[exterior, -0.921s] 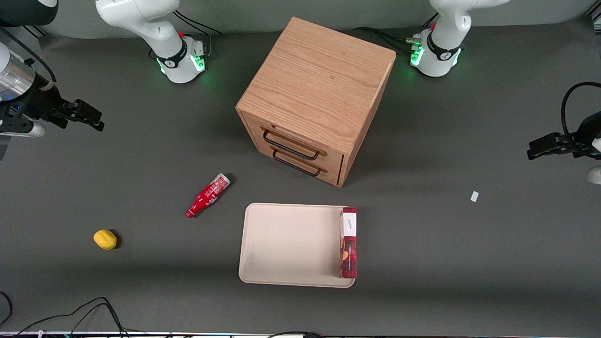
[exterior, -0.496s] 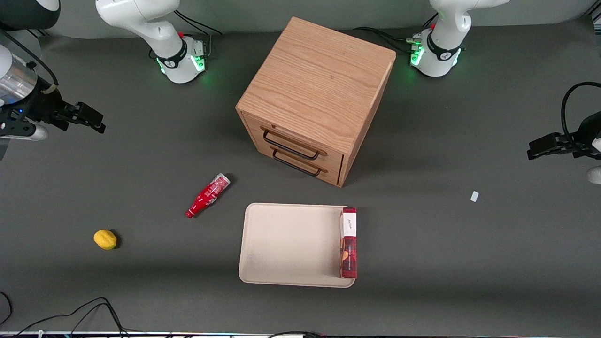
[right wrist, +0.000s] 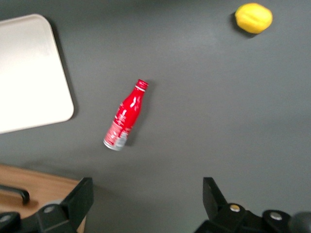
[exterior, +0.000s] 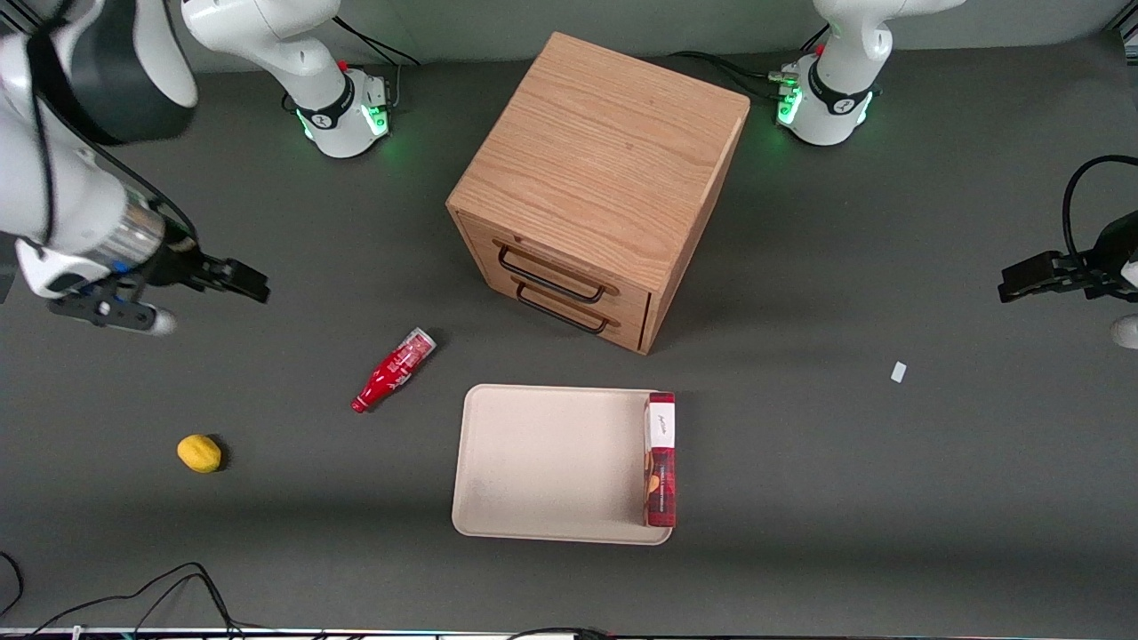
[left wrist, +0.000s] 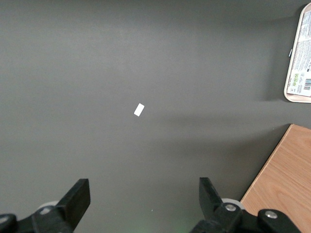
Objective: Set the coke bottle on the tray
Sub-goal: 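Move the right gripper down toward the red Coca-Cola bottle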
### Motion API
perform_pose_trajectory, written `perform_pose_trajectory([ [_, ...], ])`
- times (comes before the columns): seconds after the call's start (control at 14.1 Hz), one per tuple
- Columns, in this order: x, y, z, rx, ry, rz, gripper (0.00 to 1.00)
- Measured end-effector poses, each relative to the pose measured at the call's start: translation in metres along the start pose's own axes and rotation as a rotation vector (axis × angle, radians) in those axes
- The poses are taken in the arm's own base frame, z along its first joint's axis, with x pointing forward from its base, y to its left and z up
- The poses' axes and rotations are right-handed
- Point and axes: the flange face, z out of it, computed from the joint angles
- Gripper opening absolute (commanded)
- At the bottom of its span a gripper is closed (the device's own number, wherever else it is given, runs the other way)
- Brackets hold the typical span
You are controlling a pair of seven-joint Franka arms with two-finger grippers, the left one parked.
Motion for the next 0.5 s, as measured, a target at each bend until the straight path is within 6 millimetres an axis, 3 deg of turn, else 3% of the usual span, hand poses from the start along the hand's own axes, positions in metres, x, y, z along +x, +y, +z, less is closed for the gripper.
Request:
perform_pose_trajectory([
  [0.21,0.016,-0.034,0.063,-0.014,-0.001,0.1,1.0],
  [0.5,0.023,-0.056,0.156,-0.039,-0.007,0.258,1.0],
])
